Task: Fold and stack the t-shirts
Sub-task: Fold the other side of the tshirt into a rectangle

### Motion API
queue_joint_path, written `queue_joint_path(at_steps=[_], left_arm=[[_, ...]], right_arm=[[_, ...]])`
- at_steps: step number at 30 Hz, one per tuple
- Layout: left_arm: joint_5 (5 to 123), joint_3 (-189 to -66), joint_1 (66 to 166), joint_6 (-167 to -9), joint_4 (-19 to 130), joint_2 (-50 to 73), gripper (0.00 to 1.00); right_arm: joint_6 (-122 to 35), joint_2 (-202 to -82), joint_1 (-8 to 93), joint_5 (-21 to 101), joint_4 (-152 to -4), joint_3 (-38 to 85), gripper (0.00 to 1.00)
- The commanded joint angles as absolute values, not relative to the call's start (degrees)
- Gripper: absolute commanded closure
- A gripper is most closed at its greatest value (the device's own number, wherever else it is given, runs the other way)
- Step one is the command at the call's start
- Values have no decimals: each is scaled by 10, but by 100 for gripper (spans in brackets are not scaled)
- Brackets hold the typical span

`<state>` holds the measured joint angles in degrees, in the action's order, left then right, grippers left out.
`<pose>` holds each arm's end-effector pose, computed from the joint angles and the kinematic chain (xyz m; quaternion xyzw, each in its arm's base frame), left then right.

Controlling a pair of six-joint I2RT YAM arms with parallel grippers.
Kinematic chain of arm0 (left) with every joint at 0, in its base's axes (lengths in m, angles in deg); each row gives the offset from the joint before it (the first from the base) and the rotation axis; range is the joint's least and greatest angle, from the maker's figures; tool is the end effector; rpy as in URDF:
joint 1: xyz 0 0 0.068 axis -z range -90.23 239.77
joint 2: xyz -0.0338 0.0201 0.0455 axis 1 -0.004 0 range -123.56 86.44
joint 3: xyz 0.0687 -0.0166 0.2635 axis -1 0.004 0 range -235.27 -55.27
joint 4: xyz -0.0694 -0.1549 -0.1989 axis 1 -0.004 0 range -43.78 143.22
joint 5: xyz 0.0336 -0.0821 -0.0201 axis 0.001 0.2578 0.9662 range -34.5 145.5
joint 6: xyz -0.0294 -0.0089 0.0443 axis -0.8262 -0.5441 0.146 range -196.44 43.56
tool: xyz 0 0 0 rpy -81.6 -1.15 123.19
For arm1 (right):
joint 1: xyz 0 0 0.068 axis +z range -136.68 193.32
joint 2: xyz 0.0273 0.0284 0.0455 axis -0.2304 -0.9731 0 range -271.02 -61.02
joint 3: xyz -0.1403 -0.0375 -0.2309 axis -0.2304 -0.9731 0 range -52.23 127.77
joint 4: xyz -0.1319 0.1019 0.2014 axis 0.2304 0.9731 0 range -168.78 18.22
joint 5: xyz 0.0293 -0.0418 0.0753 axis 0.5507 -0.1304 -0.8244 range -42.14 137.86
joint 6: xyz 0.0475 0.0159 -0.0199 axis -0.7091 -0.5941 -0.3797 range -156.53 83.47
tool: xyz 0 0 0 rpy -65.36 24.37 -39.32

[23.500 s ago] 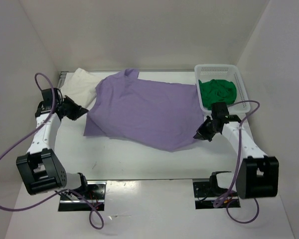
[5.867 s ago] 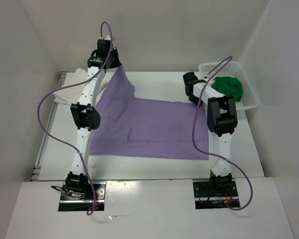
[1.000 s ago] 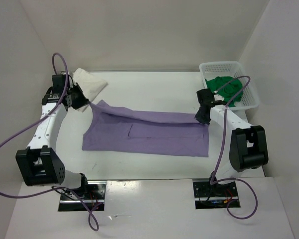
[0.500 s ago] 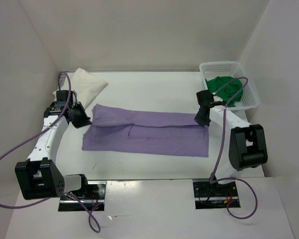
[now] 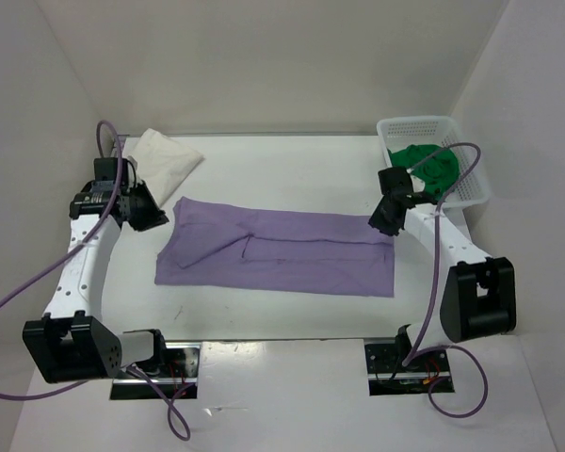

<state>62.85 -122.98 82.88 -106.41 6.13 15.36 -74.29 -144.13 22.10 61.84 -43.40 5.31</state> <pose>0.2509 0.0257 0.3244 -0.2763 0.8978 -0.1267 0.3185 0.2859 0.0355 0.2290 0.2700 0.9226 -0.0099 0.2753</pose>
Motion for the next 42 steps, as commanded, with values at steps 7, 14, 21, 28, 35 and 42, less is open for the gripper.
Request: queue_joint_path(at_steps=[7,14,21,28,35,42], left_arm=[[643,-1236,849,-1065,116,148,77],[751,-1212,849,-1140,313,-41,78],[783,-1283,854,-1170,361,-194,78],[770,-1257,820,-1182,369,-241,80],[770,-1234,815,-1177,386,-236,81],[776,-1234,815,-1165,392,-236,81]], right_arm=[[-753,-1473,356,487,-475,163,98],[-770,-1593,481,386,-599,267,100],[-770,-1734,528,360,-638,396,92],[-730,-1861,572,371,-599,539,64],[-698,-1973,584,400,-521,674,49],[-680,-2011,589,436,-493,686,45]])
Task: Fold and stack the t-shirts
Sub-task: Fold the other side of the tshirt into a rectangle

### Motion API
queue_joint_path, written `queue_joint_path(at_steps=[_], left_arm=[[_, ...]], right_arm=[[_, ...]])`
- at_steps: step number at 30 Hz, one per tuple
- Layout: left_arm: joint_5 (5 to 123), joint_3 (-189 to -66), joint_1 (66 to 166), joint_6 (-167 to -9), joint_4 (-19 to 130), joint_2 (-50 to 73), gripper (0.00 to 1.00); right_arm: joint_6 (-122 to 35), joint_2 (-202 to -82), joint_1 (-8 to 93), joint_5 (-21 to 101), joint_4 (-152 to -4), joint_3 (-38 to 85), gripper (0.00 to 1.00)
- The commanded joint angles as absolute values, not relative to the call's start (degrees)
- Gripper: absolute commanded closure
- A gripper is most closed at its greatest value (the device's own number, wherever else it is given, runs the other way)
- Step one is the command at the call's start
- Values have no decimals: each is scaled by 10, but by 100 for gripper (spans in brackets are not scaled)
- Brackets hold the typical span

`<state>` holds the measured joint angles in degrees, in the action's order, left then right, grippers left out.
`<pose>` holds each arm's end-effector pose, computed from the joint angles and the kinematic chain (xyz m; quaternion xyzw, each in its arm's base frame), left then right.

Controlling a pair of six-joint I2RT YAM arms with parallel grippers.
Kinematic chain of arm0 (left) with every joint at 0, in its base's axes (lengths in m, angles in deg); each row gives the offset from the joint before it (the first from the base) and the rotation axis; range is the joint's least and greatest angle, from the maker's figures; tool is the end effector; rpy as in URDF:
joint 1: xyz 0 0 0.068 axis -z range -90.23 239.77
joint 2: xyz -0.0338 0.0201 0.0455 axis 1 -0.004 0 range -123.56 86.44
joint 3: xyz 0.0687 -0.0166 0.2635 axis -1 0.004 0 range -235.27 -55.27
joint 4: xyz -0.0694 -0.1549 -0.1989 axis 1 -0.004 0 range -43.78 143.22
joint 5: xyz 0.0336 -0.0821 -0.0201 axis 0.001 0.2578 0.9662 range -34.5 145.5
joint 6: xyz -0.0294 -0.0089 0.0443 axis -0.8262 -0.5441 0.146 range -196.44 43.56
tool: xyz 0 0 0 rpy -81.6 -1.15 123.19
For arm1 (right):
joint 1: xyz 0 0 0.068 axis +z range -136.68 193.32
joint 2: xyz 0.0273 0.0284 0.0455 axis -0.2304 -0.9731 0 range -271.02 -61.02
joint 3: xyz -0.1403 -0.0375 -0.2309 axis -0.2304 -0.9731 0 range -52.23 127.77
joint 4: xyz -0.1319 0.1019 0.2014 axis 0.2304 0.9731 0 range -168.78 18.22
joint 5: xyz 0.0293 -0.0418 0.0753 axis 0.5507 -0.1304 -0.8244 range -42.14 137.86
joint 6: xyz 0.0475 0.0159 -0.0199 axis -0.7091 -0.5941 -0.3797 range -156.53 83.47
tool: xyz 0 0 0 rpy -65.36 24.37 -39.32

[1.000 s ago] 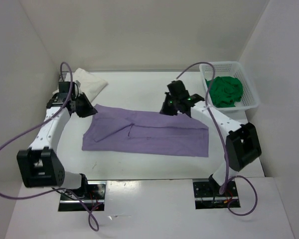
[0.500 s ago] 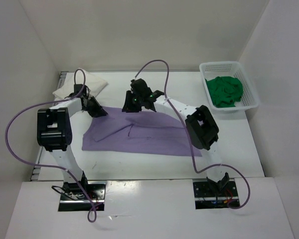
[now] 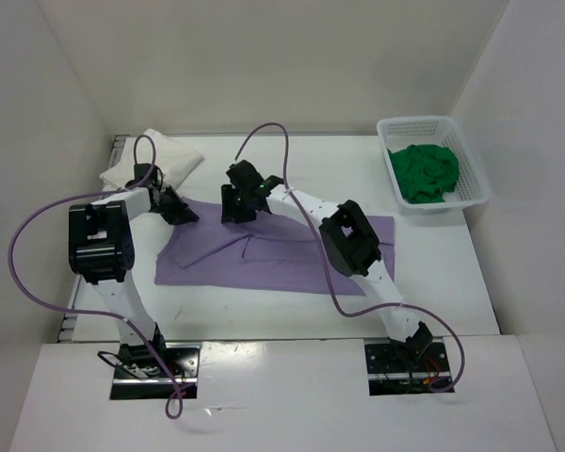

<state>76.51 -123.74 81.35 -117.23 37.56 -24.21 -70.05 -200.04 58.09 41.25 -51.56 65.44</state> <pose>0.3898 0.0448 0.1496 -0.3475 0.8800 -0.2443 0.2126 0.3817 0.3844 0.1713 -0.1118 0.9273 0.2647 0.2399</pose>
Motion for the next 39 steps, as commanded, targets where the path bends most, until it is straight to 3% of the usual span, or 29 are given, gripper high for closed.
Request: queue_joint_path(at_steps=[1,6,8,14,17,18,20,26,27,28,30,31,34,39], left_arm=[[776,-1234,815,-1165,392,-236,81],[782,-1234,815,-1159,392,-241,81],[776,-1234,815,-1159,392,-246,81],[776,-1234,815,-1154,392,-257,81],[776,-1234,815,-1154,392,-257,81],[776,-1234,815,-1154,392,-257,81],[782,-1234,815,-1154,392,-257,81],[782,-1234,815,-1154,392,-257,81],[782,-1234,815,-1154,392,-252,81],[782,-1229,815,-1154,392,-252,81],[782,-1229,815,-1154,392,-246,81],[782,-1229,815,-1154,392,-246,81],[787,-1223,815,-1154,392,-246,81],[787,-1223,815,-1154,392,-246,81]], right_arm=[[-674,-2011,589,436,-493,686,45],[-660,-2037,596,442,-460,739,44],[-660,-2050,601,429,-454,755,56],[-660,-2031,607,422,-446,740,77],[-660,-2025,607,417,-446,728,73],[-660,-2025,607,422,-446,728,62],[-660,-2025,607,422,-446,721,51],[-647,-2025,607,461,-446,731,46],[-647,-2033,607,461,-446,747,51],[-647,-2038,607,461,-428,755,65],[-641,-2045,607,455,-423,762,73],[-641,-2045,607,449,-423,762,85],[-654,-2031,607,443,-435,739,100],[-668,-1933,607,432,-477,645,100]])
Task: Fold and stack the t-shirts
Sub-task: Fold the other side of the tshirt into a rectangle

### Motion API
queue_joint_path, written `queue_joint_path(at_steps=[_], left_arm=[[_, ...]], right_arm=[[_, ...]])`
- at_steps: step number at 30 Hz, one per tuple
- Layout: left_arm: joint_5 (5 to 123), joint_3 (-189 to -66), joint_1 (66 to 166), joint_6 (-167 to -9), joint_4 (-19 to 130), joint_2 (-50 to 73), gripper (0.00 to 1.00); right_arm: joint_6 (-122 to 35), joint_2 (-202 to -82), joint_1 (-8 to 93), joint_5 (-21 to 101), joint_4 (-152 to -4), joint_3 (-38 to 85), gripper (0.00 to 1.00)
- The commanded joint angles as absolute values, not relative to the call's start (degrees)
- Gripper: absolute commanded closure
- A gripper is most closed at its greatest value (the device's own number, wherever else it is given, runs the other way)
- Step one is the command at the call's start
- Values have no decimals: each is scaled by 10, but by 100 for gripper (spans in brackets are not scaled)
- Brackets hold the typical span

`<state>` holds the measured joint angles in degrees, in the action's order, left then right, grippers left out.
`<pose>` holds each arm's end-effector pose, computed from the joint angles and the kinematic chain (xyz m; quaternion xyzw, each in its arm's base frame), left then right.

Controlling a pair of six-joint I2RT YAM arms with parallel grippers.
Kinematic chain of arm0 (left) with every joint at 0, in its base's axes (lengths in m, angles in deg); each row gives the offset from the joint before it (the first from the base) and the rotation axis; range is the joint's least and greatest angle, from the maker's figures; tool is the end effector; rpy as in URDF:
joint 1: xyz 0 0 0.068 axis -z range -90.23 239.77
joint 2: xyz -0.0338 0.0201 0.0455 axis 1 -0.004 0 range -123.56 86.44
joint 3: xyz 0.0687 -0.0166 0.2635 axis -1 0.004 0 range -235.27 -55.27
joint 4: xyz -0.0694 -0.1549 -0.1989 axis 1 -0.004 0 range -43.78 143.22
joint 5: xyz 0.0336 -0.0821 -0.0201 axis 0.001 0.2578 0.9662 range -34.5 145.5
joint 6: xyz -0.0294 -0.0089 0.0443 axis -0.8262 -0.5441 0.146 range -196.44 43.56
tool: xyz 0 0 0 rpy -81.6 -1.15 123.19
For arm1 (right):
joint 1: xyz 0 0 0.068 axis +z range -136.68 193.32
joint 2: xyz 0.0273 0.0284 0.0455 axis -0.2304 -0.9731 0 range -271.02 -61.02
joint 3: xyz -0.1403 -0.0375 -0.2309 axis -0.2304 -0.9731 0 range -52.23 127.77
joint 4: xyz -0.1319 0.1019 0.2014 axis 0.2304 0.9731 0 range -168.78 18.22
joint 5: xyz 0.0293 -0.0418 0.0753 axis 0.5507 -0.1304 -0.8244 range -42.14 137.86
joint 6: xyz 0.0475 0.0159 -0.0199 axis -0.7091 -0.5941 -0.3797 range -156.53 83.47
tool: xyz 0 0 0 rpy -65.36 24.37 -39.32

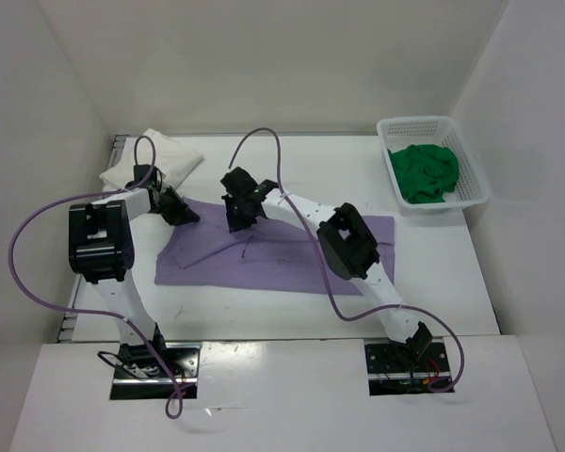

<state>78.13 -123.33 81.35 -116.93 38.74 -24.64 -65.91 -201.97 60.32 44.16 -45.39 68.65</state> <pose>0.3903 0.0439 0.1463 -0.3397 0.8797 -0.2569 0.2115 0.3672 0.3972 0.1640 -0.1554 0.9363 0.2178 0.2274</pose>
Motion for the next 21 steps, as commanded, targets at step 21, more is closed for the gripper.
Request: queue_joint_path(at_steps=[21], left_arm=[[797,-1239,789,-1159,392,-263,81]], right_arm=[[-626,-1731,650,356,-549,284,90]])
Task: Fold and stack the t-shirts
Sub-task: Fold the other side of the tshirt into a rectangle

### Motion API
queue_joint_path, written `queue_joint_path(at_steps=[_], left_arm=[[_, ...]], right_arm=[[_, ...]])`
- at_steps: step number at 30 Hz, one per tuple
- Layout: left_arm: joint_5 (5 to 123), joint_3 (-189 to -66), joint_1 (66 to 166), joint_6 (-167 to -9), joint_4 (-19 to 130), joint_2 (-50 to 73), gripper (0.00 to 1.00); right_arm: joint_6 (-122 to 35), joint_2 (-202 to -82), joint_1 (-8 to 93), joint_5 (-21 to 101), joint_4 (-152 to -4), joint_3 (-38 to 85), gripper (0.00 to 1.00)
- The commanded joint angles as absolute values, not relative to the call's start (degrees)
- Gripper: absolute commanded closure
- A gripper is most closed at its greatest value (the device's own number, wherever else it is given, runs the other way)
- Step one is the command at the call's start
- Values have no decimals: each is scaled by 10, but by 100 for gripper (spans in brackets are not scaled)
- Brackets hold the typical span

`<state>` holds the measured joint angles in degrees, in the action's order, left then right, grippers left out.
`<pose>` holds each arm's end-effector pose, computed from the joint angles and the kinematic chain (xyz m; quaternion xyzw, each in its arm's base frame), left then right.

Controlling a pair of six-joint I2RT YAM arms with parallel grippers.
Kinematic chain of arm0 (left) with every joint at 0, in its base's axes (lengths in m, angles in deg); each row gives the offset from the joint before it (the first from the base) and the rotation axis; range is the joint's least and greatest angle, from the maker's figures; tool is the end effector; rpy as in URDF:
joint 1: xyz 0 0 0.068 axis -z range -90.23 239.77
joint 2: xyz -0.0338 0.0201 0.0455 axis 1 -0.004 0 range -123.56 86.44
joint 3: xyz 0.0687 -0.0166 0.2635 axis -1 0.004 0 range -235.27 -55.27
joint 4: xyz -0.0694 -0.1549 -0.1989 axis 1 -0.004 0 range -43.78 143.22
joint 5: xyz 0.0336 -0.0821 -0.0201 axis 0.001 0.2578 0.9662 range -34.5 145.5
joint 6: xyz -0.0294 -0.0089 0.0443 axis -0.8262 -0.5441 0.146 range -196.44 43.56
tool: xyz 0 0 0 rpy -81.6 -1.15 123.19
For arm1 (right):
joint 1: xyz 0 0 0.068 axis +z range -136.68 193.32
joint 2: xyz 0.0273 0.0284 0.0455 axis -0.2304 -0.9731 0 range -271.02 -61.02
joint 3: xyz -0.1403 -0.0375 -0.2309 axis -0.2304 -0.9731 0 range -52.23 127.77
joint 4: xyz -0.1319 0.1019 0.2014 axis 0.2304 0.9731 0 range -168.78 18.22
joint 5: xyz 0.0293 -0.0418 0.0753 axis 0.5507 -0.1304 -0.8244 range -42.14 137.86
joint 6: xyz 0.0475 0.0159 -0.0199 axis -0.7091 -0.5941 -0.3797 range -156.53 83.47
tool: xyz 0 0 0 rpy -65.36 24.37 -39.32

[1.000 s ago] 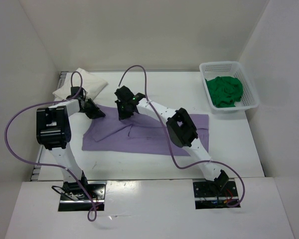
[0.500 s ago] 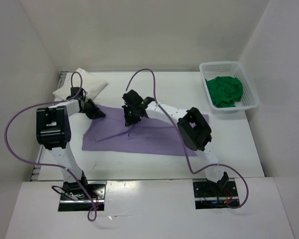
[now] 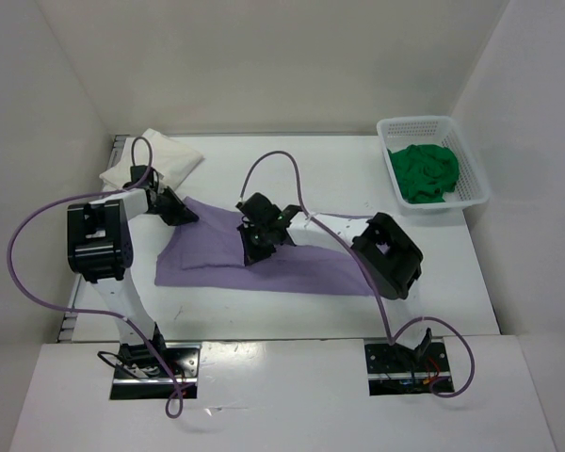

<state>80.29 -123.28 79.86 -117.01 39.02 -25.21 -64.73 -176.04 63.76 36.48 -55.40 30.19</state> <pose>0.3895 0.0529 0.1431 -0.3464 0.8742 -0.2705 0.2062 0.2693 0.3370 0.1810 -0.2120 0.9281 0.2578 0.1652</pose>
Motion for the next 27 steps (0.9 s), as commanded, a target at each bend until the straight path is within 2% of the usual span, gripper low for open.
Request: queue_joint_path(at_steps=[1,2,3,5,7,8,12,17,27], left_arm=[[798,-1239,789,-1164,392,-263,81],[798,-1239,789,-1164,392,-256,81],[798,-1239,789,-1164,392,-256,81],[798,-1239,789,-1164,386,-241,81],[798,-1239,789,-1164,381,-220,81],[798,-1239,789,-1164,381,-213,81],[782,-1239,799,-1147,364,-161,81],[768,-1194,841,-1136,363,-136,81],[792,-1174,821,-1141,382,-191,81]], right_arm=[[-626,-1726,650,373,-543,284,85],[-621,-1726,650,381,-543,278,68],[-612,-1719,650,386,-530,278,62],[-606,-1706,650,400,-518,285,56],[-606,-1698,650,406,-506,307,56],[-606,-1698,650,406,-506,314,67],[-622,-1725,650,388,-511,381,99],[-645,-1825,667,371,-525,480,100],[-663,-1994,684,380,-497,687,100]])
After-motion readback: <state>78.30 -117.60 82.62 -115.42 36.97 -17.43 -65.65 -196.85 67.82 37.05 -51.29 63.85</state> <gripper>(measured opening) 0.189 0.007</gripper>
